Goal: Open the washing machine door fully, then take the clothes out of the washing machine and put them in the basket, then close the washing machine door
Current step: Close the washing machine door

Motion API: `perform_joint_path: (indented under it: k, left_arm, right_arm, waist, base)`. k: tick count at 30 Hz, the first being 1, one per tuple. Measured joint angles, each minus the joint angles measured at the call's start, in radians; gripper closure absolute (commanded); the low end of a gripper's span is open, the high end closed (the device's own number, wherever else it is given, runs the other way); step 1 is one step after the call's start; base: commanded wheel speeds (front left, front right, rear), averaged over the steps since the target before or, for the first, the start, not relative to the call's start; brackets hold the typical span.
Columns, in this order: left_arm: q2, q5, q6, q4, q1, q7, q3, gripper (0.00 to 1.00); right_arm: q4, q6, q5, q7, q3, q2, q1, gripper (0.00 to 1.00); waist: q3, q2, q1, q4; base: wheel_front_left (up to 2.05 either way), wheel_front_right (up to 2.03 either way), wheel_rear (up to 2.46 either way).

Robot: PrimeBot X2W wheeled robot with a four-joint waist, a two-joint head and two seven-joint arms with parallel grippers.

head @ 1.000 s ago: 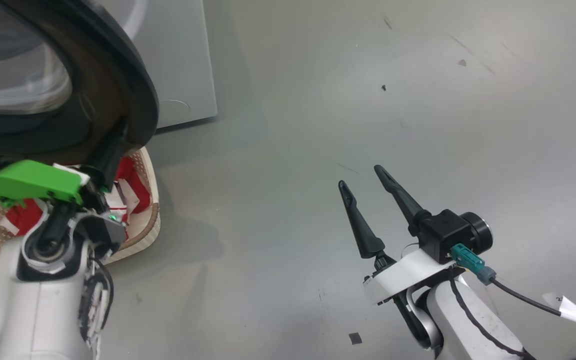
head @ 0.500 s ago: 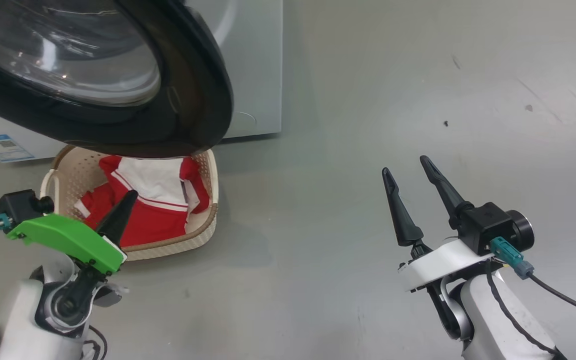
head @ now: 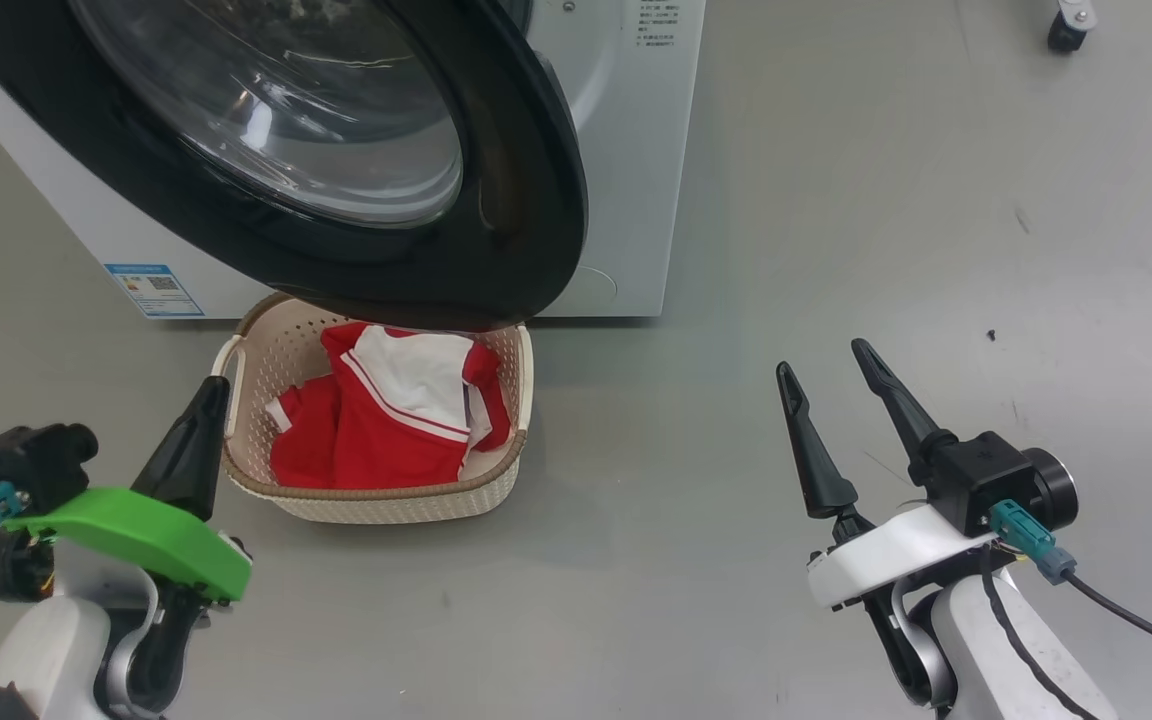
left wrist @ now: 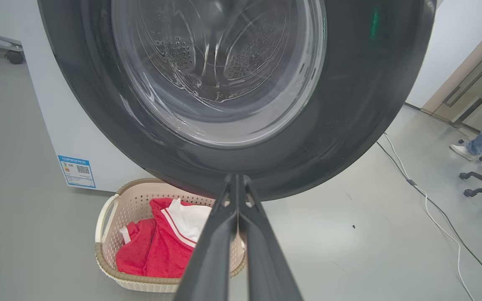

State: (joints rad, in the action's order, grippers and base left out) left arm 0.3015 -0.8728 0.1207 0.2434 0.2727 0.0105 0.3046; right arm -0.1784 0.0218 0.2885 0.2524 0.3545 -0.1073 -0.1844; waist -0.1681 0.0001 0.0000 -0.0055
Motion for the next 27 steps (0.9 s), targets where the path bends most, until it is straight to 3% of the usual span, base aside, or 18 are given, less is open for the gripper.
perform_joint_path:
  k: [11, 17, 18, 19, 20, 21, 22, 27]
  left_arm:
    - [-0.010, 0.075, 0.000, 0.001, -0.112, 0.247, -0.044, 1.00]
    - [-0.011, 0.133, -0.005, 0.002, -0.142, 0.247, -0.049, 0.97]
    - [-0.011, 0.147, -0.010, 0.001, -0.143, 0.246, -0.049, 0.76]
    - [-0.012, 0.159, -0.011, 0.000, -0.145, 0.246, -0.050, 0.76]
    - [-0.013, 0.169, -0.012, -0.001, -0.147, 0.246, -0.050, 0.57]
    - [-0.014, 0.177, -0.015, -0.002, -0.150, 0.246, -0.050, 0.15]
    - [-0.016, 0.184, -0.020, -0.003, -0.151, 0.246, -0.050, 0.00]
    - [-0.034, 0.213, -0.023, -0.016, -0.158, 0.246, -0.057, 0.00]
  right_arm:
    - [0.000, -0.015, -0.010, 0.000, -0.004, 0.006, 0.014, 0.00]
    - [0.000, -0.015, -0.010, 0.000, -0.015, 0.007, 0.035, 0.00]
    - [0.000, -0.015, -0.011, 0.000, -0.017, 0.007, 0.035, 0.00]
    - [0.000, -0.015, -0.014, 0.000, -0.019, 0.008, 0.035, 0.00]
    - [0.000, -0.015, -0.020, 0.000, -0.020, 0.009, 0.035, 0.00]
    - [0.001, -0.015, -0.022, 0.000, -0.021, 0.010, 0.035, 0.00]
    - [0.001, -0.015, -0.027, 0.000, -0.022, 0.011, 0.036, 0.00]
    - [0.001, -0.020, -0.028, 0.000, -0.026, 0.013, 0.046, 0.00]
  waist:
    - [0.039, 0.0000, 0.0000, 0.016]
    - [0.049, 0.0000, 0.0000, 0.014]
    - [0.049, 0.0000, 0.0000, 0.015]
    - [0.050, 0.0000, 0.0000, 0.015]
    - [0.050, 0.0000, 0.0000, 0.015]
    - [0.050, 0.0000, 0.0000, 0.016]
    - [0.050, 0.0000, 0.0000, 0.017]
    - [0.051, 0.0000, 0.0000, 0.020]
  base:
    - [0.00, 0.00, 0.00]
    - [0.00, 0.00, 0.00]
    - [0.00, 0.00, 0.00]
    - [0.00, 0.00, 0.00]
    - [0.00, 0.00, 0.00]
    - [0.00, 0.00, 0.00]
    - [0.00, 0.00, 0.00]
    - [0.00, 0.00, 0.00]
